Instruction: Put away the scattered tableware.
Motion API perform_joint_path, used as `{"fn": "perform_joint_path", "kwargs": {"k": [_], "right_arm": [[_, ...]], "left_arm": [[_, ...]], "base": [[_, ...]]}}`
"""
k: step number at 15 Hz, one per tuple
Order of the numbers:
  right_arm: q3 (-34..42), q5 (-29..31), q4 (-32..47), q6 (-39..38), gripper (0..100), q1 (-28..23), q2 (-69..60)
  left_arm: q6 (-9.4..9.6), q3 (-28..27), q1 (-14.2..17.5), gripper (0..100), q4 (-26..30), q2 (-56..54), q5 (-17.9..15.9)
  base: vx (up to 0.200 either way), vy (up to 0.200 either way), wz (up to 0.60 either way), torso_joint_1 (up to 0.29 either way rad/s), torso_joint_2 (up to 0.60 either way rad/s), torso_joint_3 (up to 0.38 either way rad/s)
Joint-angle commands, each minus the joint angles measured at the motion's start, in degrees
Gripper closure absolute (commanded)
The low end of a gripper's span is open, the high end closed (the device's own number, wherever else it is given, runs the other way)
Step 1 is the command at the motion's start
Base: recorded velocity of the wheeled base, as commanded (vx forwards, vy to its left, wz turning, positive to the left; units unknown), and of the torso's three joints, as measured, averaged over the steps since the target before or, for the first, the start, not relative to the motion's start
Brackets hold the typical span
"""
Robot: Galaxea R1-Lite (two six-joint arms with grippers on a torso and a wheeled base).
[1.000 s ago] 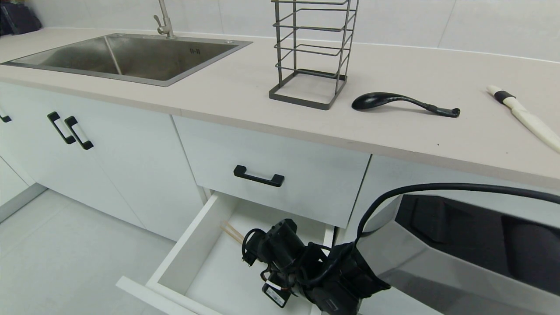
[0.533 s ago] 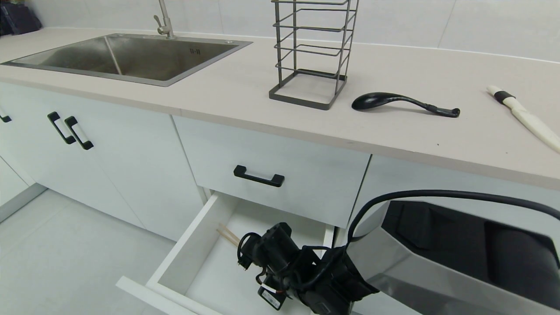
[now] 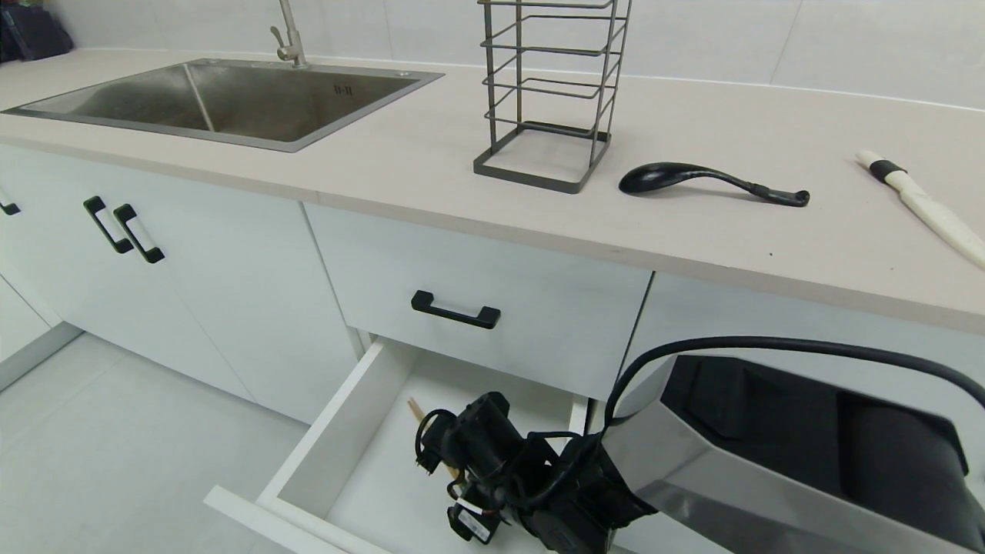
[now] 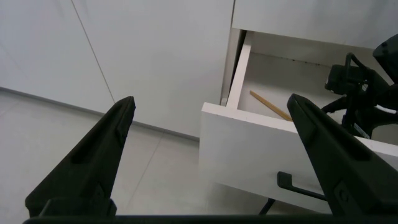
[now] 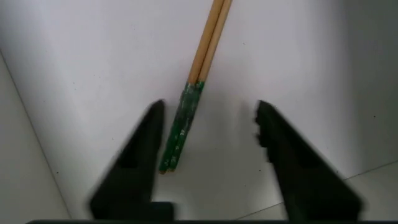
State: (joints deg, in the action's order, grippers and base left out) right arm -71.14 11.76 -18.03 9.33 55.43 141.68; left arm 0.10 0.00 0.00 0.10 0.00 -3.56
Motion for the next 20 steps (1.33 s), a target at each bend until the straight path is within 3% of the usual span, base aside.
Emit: {"fn": "perform_joint_path", "kwargs": {"k": [1, 4, 6, 11, 14, 20], "right_arm": [[1.01, -0.16, 0.01, 0.34, 0, -0.06, -3.08], [3.12, -0.43, -0.78, 0.61, 0, 0.91, -9.4], [5.75, -1.04, -5.7, 1.4, 0, 1.26, -13.27], [16.48, -7.81, -16.51, 2.1, 0, 1.35, -21.62], [21.49, -14.4, -23.81, 6.85, 0, 0.29, -25.05], [35.81, -16.33, -25.48, 6.41, 0, -1.11, -36.83]], "left_arm": [[-0.01, 0.0, 0.0, 0, -0.01, 0.09, 0.04], [-0.01, 0.0, 0.0, 0, -0.01, 0.09, 0.04], [-0.01, 0.0, 0.0, 0, -0.01, 0.09, 0.04], [-0.01, 0.0, 0.0, 0, -0.01, 0.09, -0.04], [-0.01, 0.0, 0.0, 0, -0.01, 0.09, -0.04], [-0.01, 0.0, 0.0, 0, -0.01, 0.09, 0.04]], "base": [[0.0, 0.0, 0.0, 0.0, 0.0, 0.0], [0.0, 0.0, 0.0, 0.0, 0.0, 0.0], [0.0, 0.0, 0.0, 0.0, 0.0, 0.0], [0.0, 0.0, 0.0, 0.0, 0.0, 0.0], [0.0, 0.0, 0.0, 0.0, 0.0, 0.0], [0.0, 0.0, 0.0, 0.0, 0.0, 0.0]]}}
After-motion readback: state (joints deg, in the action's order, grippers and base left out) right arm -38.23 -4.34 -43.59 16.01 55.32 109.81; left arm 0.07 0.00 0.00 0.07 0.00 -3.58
